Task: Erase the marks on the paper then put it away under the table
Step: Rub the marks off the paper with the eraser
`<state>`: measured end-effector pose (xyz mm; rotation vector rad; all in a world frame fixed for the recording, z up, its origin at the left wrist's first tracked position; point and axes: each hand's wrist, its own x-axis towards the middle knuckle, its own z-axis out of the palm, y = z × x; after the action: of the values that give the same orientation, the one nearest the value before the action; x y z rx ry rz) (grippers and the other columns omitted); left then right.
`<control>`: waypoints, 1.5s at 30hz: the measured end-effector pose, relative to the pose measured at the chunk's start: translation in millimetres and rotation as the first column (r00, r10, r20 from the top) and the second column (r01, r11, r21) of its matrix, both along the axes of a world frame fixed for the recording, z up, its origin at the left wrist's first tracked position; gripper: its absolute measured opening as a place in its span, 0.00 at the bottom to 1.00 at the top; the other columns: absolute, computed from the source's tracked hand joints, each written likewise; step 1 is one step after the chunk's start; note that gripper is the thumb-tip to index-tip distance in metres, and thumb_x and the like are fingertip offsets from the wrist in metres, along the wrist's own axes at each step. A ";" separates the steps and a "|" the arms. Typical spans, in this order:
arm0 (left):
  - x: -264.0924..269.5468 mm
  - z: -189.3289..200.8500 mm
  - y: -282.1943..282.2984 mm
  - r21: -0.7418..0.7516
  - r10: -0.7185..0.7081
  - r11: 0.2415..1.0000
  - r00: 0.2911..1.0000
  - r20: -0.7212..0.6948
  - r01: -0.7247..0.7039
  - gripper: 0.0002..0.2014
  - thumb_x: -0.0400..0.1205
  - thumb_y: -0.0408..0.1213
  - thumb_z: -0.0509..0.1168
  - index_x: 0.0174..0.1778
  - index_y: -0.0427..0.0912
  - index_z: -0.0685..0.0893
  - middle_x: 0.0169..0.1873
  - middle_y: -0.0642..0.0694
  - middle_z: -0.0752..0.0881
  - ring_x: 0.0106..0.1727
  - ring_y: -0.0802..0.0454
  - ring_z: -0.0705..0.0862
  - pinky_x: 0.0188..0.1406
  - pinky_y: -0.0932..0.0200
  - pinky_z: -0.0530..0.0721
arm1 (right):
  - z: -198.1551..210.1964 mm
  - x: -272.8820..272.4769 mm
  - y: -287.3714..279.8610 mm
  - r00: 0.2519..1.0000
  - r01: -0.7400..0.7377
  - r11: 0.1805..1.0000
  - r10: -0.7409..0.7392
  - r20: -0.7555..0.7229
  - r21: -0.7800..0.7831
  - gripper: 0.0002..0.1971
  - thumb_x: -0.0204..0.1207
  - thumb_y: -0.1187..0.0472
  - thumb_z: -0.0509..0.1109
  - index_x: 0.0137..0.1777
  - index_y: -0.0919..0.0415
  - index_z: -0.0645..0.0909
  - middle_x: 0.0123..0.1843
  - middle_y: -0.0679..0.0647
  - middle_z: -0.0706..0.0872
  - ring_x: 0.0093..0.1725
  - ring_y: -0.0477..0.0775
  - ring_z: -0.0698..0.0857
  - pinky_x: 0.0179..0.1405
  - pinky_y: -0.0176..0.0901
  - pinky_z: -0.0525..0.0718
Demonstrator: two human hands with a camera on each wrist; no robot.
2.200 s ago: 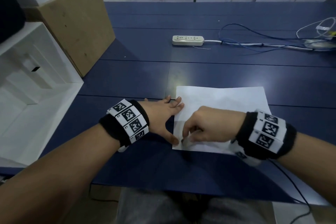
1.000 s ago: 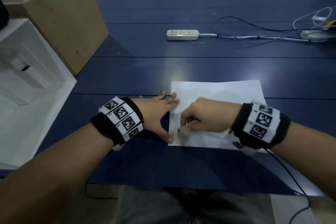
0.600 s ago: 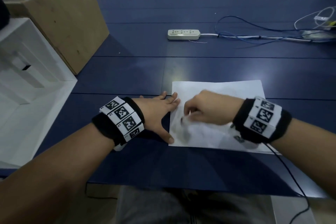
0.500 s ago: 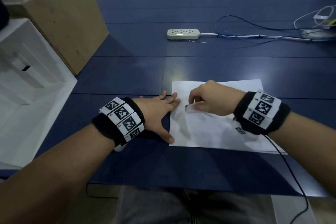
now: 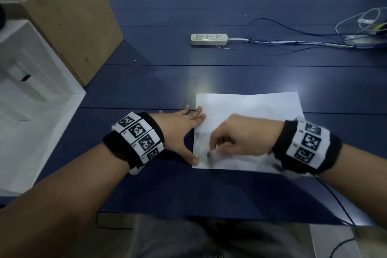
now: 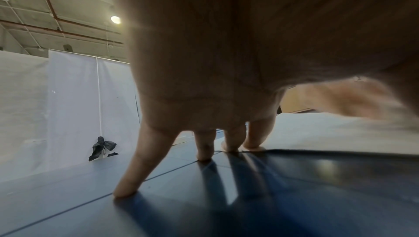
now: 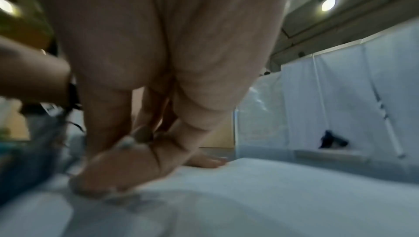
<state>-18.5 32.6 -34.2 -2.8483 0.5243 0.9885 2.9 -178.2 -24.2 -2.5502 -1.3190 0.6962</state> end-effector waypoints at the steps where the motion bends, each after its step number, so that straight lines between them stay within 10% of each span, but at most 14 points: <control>1: -0.3 -0.2 0.0 0.003 -0.001 1.000 1.000 0.001 0.001 0.67 0.63 0.75 0.70 0.85 0.53 0.34 0.82 0.61 0.29 0.84 0.54 0.31 0.71 0.14 0.55 | -0.2 -9.3 1.2 0.998 -0.042 0.999 0.042 -0.051 -0.016 0.10 0.80 0.48 0.71 0.58 0.48 0.87 0.47 0.45 0.91 0.42 0.44 0.85 0.49 0.38 0.83; 8: 0.8 0.7 -0.6 0.002 0.003 1.000 1.000 -0.011 -0.003 0.67 0.63 0.75 0.70 0.85 0.54 0.34 0.82 0.61 0.29 0.84 0.54 0.31 0.72 0.16 0.56 | 2.6 28.7 -5.1 0.966 0.189 0.979 -0.200 0.162 0.077 0.13 0.80 0.47 0.70 0.56 0.54 0.87 0.46 0.48 0.90 0.46 0.51 0.85 0.51 0.45 0.83; 13: 0.7 -0.2 -0.4 0.019 -0.006 1.000 1.000 -0.011 0.006 0.67 0.63 0.76 0.69 0.85 0.54 0.33 0.82 0.61 0.28 0.84 0.54 0.30 0.72 0.16 0.56 | -0.1 -8.0 -2.7 0.997 -0.032 0.999 0.031 -0.070 -0.009 0.11 0.79 0.45 0.72 0.56 0.48 0.87 0.44 0.44 0.90 0.39 0.40 0.83 0.45 0.34 0.82; 19: 0.2 1.7 -1.5 0.006 0.002 1.000 1.000 -0.014 -0.002 0.66 0.64 0.74 0.71 0.85 0.53 0.34 0.83 0.60 0.29 0.84 0.53 0.31 0.71 0.15 0.57 | 1.1 30.5 -2.9 0.973 0.169 0.983 -0.179 0.149 0.079 0.13 0.80 0.46 0.70 0.56 0.53 0.87 0.44 0.47 0.89 0.44 0.51 0.84 0.53 0.48 0.85; 25: 0.3 -1.4 0.5 0.010 0.001 1.000 1.000 -0.010 -0.001 0.67 0.63 0.75 0.70 0.85 0.53 0.33 0.82 0.62 0.28 0.84 0.54 0.31 0.72 0.15 0.55 | 1.0 -4.4 1.5 0.997 -0.063 0.998 0.062 -0.036 -0.025 0.11 0.80 0.47 0.71 0.57 0.48 0.87 0.43 0.44 0.88 0.39 0.43 0.82 0.44 0.37 0.81; 30: -0.1 0.9 -0.8 -0.003 0.009 1.000 1.000 -0.011 -0.009 0.67 0.63 0.74 0.71 0.85 0.53 0.34 0.83 0.60 0.29 0.84 0.53 0.31 0.72 0.16 0.57 | 2.9 35.1 0.8 0.969 0.151 0.987 -0.159 0.187 0.057 0.13 0.81 0.47 0.70 0.58 0.53 0.87 0.42 0.45 0.85 0.42 0.48 0.80 0.45 0.39 0.76; 36: 1.7 -2.9 1.2 0.000 0.005 1.000 1.000 -0.010 -0.005 0.68 0.62 0.76 0.70 0.85 0.53 0.33 0.82 0.61 0.29 0.84 0.54 0.30 0.71 0.15 0.56 | 2.7 -0.7 -1.6 0.997 -0.059 0.997 0.057 -0.042 -0.042 0.10 0.79 0.46 0.73 0.56 0.46 0.87 0.43 0.43 0.89 0.38 0.40 0.82 0.43 0.31 0.80; 42: 1.5 -2.3 1.2 -0.006 0.010 1.000 1.000 -0.009 -0.010 0.67 0.62 0.76 0.70 0.85 0.54 0.34 0.82 0.61 0.29 0.84 0.54 0.30 0.72 0.15 0.56 | 5.7 34.6 -8.0 0.968 0.194 0.979 -0.202 0.150 0.071 0.13 0.80 0.46 0.71 0.54 0.53 0.88 0.43 0.48 0.90 0.43 0.52 0.85 0.49 0.47 0.84; 45: 1.3 -2.0 1.8 -0.001 0.010 1.000 1.000 -0.015 -0.010 0.67 0.62 0.76 0.70 0.85 0.54 0.33 0.82 0.61 0.28 0.84 0.54 0.30 0.72 0.15 0.55 | 5.1 11.6 -9.6 0.998 0.049 0.999 -0.050 0.045 0.020 0.10 0.79 0.48 0.72 0.55 0.50 0.88 0.42 0.45 0.90 0.39 0.45 0.84 0.45 0.38 0.82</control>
<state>-17.2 34.4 -36.1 -2.8494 0.5121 1.0118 14.5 -187.7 -19.1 -2.5888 -1.2653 0.6178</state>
